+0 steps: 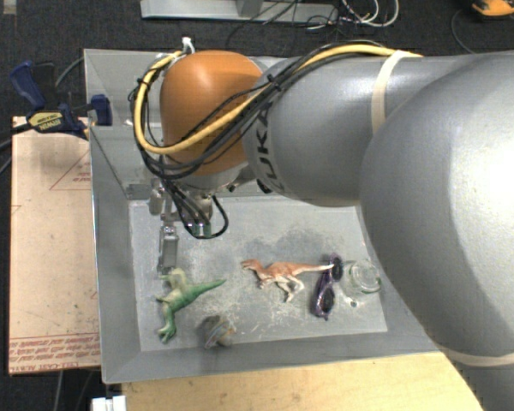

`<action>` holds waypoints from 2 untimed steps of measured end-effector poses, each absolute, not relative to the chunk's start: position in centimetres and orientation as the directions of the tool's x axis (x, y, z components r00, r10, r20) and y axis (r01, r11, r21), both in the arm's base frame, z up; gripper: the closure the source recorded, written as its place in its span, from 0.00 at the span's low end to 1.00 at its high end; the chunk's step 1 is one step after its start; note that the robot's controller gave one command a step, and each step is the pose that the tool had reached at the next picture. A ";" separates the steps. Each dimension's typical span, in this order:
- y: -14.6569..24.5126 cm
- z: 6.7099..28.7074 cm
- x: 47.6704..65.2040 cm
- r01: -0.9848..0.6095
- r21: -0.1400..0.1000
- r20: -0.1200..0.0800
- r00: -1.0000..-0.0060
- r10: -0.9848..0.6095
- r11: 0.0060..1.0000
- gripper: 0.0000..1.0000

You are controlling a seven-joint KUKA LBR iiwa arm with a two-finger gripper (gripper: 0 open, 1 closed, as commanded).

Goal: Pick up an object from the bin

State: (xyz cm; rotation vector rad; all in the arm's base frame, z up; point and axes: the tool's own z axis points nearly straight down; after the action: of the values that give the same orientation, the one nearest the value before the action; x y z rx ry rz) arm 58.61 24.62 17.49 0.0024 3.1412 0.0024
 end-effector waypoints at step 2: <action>21.6 8.2 56.5 -0.049 0.001 0.005 -0.999 -0.049 0.999 0.00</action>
Offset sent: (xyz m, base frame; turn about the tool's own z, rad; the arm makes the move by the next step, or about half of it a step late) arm -0.0199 -0.0293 -0.0891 -0.0533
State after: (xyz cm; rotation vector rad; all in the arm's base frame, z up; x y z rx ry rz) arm 56.47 21.58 8.17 -0.0774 3.1460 0.0007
